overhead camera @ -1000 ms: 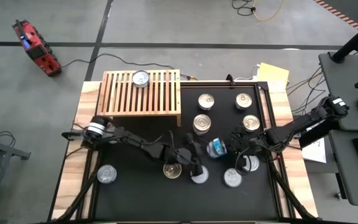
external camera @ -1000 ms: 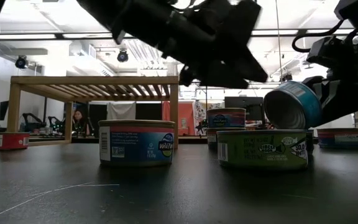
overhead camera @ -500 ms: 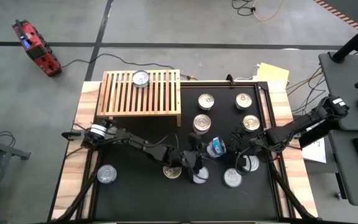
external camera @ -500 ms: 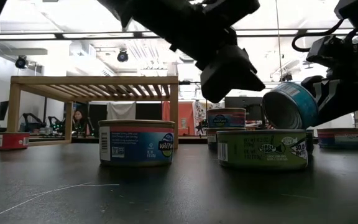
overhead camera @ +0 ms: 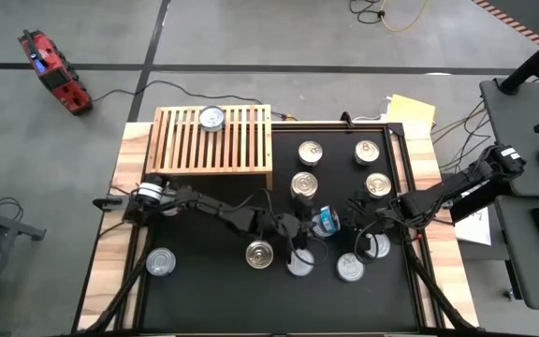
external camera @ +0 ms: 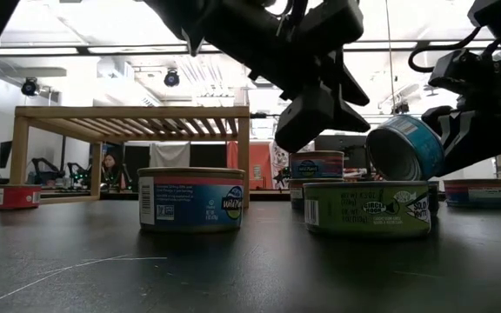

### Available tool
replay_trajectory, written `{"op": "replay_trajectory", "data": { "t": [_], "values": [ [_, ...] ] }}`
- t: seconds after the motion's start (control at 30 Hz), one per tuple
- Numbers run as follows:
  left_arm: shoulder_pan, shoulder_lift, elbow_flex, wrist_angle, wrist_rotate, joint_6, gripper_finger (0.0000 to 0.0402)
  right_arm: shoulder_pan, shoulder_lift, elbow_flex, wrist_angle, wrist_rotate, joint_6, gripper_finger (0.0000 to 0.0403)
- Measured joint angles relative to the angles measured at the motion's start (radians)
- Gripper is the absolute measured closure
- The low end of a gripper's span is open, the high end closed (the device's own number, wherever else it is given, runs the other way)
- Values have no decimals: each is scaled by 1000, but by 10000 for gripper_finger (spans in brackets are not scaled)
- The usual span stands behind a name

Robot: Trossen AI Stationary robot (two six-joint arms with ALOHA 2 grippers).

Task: Stack canned seafood by type on shelf
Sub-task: Put the yellow blue tuna can on the shelf

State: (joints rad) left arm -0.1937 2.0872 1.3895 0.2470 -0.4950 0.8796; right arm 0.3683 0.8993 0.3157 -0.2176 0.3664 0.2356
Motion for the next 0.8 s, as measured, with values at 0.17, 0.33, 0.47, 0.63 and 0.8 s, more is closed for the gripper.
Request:
{"op": "replay_trajectory", "data": {
  "t": [0.17,0.33,0.47,0.63,0.8],
  "values": [
    [13,0,7,4,37,1,198,0,0,0,16,0,0,369],
    [18,0,11,6,95,1,198,0,0,0,19,0,-1,369],
    [26,0,11,2,97,25,198,0,0,0,16,0,-1,369],
    [40,0,5,-20,91,12,198,0,0,0,16,0,-1,369],
    [36,-1,4,-46,77,-50,198,0,-18,13,-5,0,6,369]
  ]
}}
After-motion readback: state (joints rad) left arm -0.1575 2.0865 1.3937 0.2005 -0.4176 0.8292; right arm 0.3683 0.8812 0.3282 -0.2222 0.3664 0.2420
